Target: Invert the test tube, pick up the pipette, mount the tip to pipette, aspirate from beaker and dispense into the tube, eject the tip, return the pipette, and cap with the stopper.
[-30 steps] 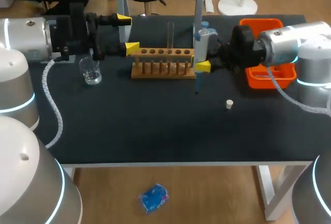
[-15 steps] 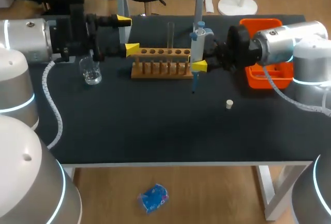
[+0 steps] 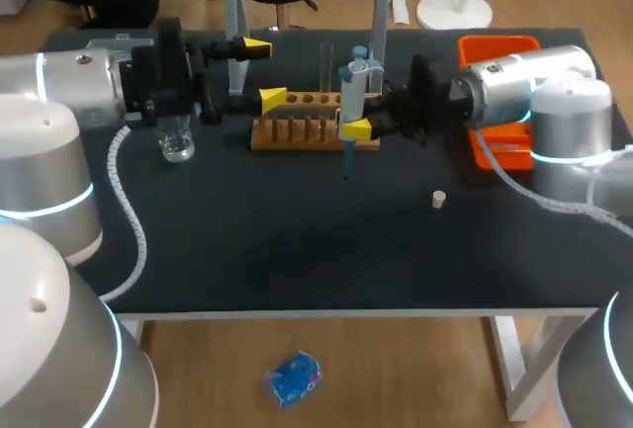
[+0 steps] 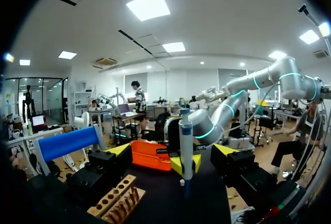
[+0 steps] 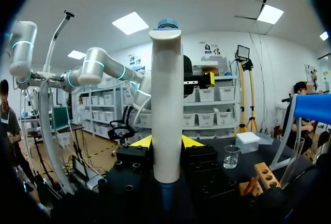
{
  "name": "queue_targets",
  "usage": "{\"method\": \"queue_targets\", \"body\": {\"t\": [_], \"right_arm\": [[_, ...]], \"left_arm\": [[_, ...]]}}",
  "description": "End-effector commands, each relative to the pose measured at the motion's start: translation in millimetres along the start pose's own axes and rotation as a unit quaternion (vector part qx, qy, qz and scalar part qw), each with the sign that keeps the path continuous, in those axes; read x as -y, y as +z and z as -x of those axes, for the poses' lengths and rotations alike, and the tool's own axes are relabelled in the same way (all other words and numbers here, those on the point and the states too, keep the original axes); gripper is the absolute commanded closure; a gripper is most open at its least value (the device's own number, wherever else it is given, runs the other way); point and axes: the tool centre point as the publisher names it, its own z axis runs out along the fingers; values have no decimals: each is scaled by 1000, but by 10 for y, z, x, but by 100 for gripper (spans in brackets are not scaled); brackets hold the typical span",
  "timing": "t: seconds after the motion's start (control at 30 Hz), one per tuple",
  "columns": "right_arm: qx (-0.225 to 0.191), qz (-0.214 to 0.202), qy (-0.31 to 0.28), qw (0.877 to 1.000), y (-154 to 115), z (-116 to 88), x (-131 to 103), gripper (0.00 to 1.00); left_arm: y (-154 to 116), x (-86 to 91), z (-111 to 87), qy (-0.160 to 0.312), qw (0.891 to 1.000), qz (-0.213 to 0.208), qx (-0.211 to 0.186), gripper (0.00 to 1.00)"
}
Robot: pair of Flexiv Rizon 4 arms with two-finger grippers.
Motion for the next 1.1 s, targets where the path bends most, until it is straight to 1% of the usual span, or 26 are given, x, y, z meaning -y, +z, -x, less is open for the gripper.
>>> {"method": "queue_targets", "body": {"t": [0.03,0.23,0.5,0.73,0.87,1.1], "right_arm": [[-10,-5,-1,1000,66,104,-31,100],[-15,-14,-8,1000,154,191,-90,100],[-26,-23,-17,999,283,293,-130,100],[-31,-26,-22,999,343,316,-159,100],[-37,-27,-21,999,401,311,-155,100],[-42,-26,-21,999,444,314,-146,100]], "left_arm": [[109,-56,13,1,1000,0,3,0],[158,-103,15,-6,1000,1,2,0],[225,-141,18,-16,1000,-10,-1,0],[302,-159,24,-13,1000,-14,2,0],[339,-165,31,-1,1000,-20,11,0],[392,-174,57,-1,1000,-24,9,0]]}}
